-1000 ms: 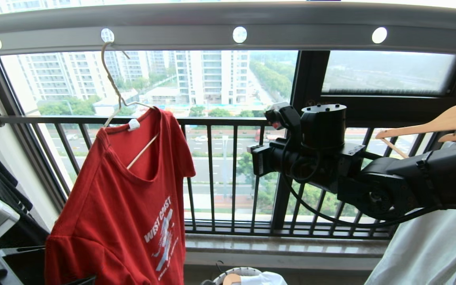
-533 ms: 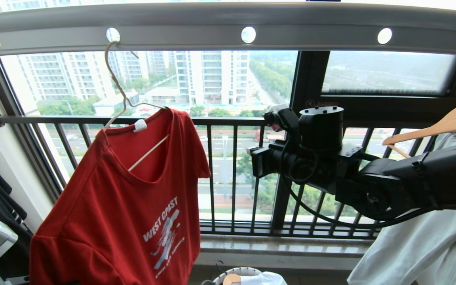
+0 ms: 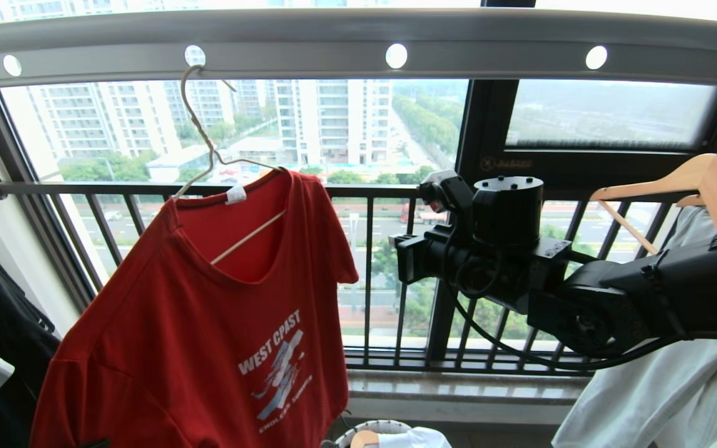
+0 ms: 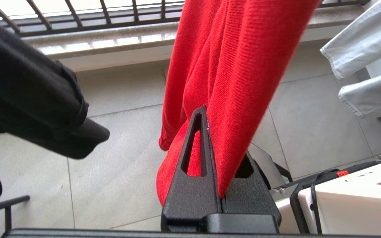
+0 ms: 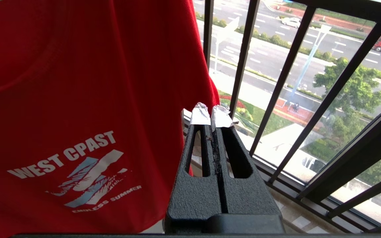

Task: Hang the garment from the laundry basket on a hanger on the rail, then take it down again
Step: Take the clothes off the clothes rack

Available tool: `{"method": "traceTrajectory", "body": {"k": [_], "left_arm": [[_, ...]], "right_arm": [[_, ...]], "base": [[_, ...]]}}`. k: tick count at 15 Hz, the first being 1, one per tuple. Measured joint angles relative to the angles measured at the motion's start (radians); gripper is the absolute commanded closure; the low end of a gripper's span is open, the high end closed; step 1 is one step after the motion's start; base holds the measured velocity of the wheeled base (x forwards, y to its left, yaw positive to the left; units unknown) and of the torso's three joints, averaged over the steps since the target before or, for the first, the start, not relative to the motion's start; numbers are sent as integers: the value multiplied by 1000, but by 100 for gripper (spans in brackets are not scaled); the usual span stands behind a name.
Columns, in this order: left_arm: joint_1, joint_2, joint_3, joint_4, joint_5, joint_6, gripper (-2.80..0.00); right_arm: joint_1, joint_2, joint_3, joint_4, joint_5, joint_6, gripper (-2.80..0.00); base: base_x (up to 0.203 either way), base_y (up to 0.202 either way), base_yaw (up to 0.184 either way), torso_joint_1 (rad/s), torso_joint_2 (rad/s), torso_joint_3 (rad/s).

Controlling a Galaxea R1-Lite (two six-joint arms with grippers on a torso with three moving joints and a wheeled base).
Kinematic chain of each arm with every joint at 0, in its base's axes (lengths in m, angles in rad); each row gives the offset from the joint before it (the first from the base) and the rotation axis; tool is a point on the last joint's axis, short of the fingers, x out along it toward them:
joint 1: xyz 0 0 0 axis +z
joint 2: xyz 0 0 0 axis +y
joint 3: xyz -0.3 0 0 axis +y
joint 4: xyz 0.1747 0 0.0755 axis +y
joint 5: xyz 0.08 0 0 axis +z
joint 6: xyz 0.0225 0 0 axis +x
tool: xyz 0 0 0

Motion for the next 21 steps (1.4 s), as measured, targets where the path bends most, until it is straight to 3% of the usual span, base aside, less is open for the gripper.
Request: {"method": "traceTrajectory", "body": {"k": [7,11,16,18,21], "left_arm": [[1,-58,138,0,24,-37,0],[0,-92,143,3,13,-62,0],[-1,-134,127,2,-47,-63,0],[-1,-153,111,2,-91,-64,0],[-2,-156,85,2,-100,-62,0]], "right_arm": [[0,-2,6,-4,0,-1,0],[9,-30,6,-5,6,1,0],[177,-94,-32,-3,0,1,0],[224,-82,-79,1,-19,7,0],[279,-44,-168,11,-68,16,0]], "base": [[0,0,0,0,0,0],[0,0,0,0,0,0],[0,0,0,0,0,0],[0,0,0,0,0,0],[0,0,0,0,0,0]]}}
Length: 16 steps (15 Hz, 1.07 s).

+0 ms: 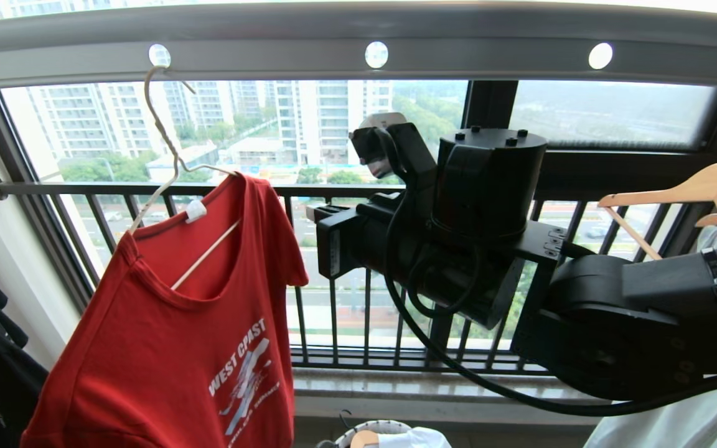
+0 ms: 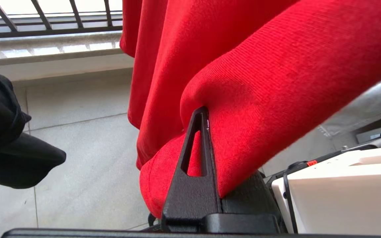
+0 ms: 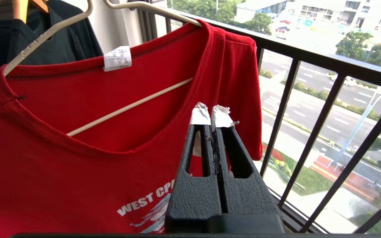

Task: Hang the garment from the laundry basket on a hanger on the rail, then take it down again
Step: Take the clothes off the clothes rack

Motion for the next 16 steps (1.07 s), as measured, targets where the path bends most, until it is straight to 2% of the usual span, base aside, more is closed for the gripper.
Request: {"method": "traceTrajectory", "body": {"k": [5,16], "left_arm": [[-3,42,-70,-3,-1,4,0],[-34,110,-91,-43,0,4,0]], "right_arm": [[47,74,-177,88,-41,0,0],[140,137,-338,183,-126,-4,0]], "base": [[0,0,0,0,0,0],[0,0,0,0,0,0]]}}
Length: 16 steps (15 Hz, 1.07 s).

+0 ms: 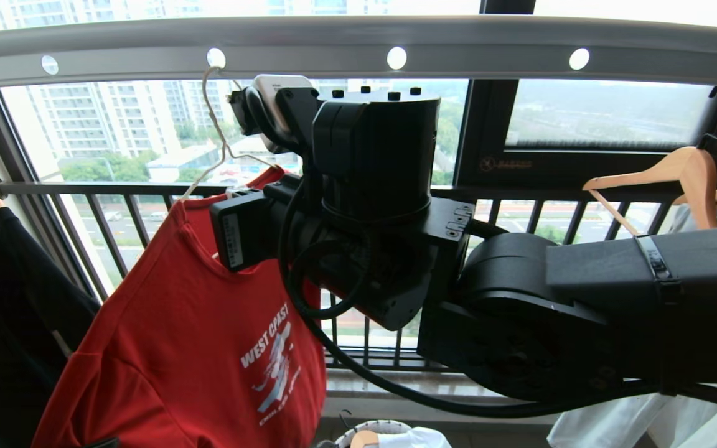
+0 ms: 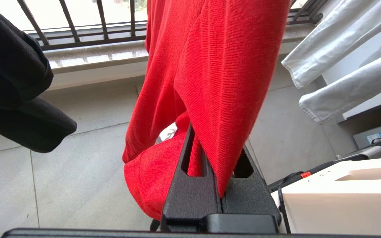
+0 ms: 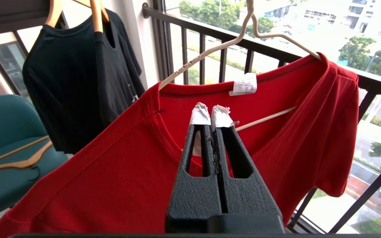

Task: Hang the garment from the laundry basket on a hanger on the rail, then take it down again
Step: Take the clothes off the clothes rack

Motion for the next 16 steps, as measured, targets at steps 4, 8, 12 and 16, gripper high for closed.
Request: {"method": "traceTrajectory", "body": {"k": [4,8,12,16], "left_arm": [[-1,-4,-16,0,1,-7,-280],[0,-17,-58,15,16,-21,-280],[0,-75,-161,214,147,-21,-280],[2,-107,-243,270,362,-22,-280]], "right_arm": [[-5,4,3,0,-3,1,0],[-17,0,29,-4,-11,3,0],[-32,-14,93,-6,-30,3,0],[-36,-40,131,-7,-39,3,0]], "base": [[0,0,0,0,0,0],[0,0,0,0,0,0],[0,0,0,0,0,0],[0,0,0,0,0,0]]}}
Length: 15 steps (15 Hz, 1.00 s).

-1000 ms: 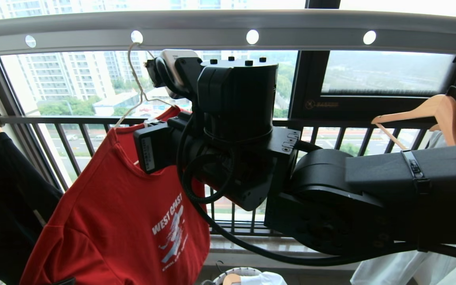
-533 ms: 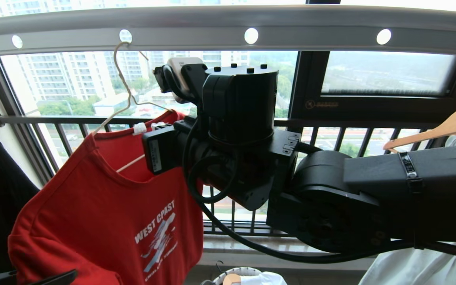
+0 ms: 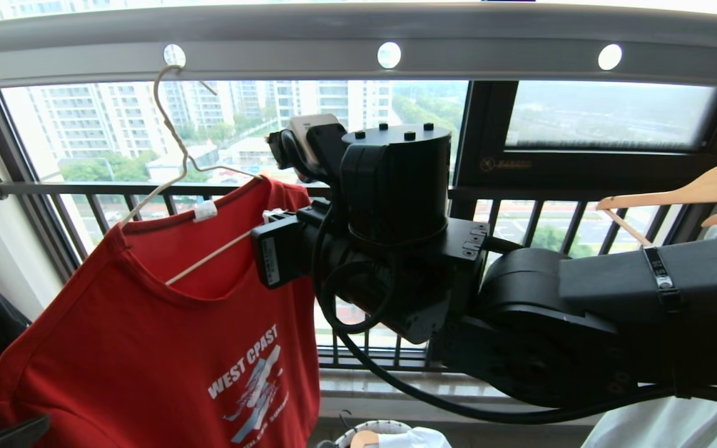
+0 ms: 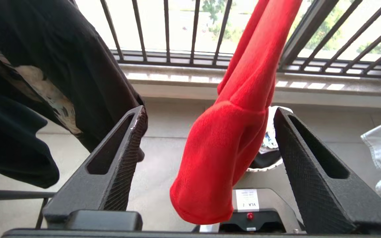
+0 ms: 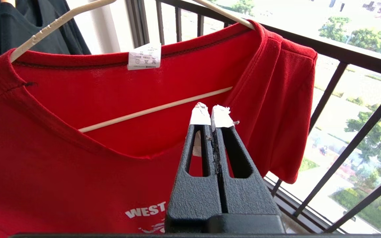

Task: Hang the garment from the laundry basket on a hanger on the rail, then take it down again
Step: Take the clothes off the clothes rack

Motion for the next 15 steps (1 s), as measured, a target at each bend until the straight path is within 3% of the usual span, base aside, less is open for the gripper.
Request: {"method": "traceTrajectory", "body": {"k": [1,2,3,8,12,15], "left_arm": [[0,-9,-22,0,14,0,-280],[0,-19,-38,0,18,0,-237],[0,-31,-49,2,19,0,0],[-2,-104,-65,-6,-17,2,0],[-3,-154,-99,-18,-227,0,0],[-2,-163,-78,-141,-325,-26,0]], "right_arm": [[-1,-5,11,0,-2,0,0],[-3,-9,22,-2,-5,1,0],[-7,-11,35,-3,-11,1,0],[-33,-38,164,-64,-47,2,0],[-72,-144,382,-100,-85,0,0],[-135,-298,579,-104,-106,-3,0]], "base": [[0,0,0,0,0,0],[0,0,0,0,0,0],[0,0,0,0,0,0],[0,0,0,0,0,0],[0,0,0,0,0,0],[0,0,0,0,0,0]]}}
